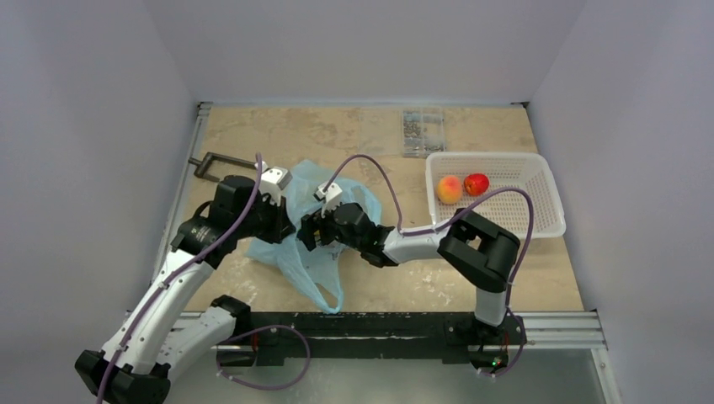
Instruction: Take the fake fruits out of the plastic bag
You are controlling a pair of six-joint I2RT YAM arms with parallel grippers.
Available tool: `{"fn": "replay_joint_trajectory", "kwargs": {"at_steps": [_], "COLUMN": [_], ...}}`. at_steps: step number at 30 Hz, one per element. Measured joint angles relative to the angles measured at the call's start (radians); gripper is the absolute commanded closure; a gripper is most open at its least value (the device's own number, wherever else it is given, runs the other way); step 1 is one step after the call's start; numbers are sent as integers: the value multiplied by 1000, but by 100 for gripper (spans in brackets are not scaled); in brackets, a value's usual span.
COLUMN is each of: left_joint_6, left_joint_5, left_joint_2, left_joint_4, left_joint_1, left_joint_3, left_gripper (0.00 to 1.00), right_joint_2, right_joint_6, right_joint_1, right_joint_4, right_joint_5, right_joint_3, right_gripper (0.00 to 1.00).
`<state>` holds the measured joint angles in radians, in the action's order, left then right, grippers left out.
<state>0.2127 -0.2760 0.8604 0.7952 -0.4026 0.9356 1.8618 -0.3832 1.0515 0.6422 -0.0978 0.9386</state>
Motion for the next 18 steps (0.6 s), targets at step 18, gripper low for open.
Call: {"fn": "replay_joint_trajectory", "kwargs": {"at_steps": [18], "left_joint_6": [-26], "left_joint_5": [96], "left_joint_2": [-48], "left_joint_4": [-20], "left_joint_1": [0], "left_joint_3": [-83], "left_gripper": [100], "right_joint_2": [143], "right_joint_6": [278], "right_joint_1": [0], "right_joint_4": [-97], "right_joint_5": [-90], "right_joint_3": [116], "right_gripper": [18]}}
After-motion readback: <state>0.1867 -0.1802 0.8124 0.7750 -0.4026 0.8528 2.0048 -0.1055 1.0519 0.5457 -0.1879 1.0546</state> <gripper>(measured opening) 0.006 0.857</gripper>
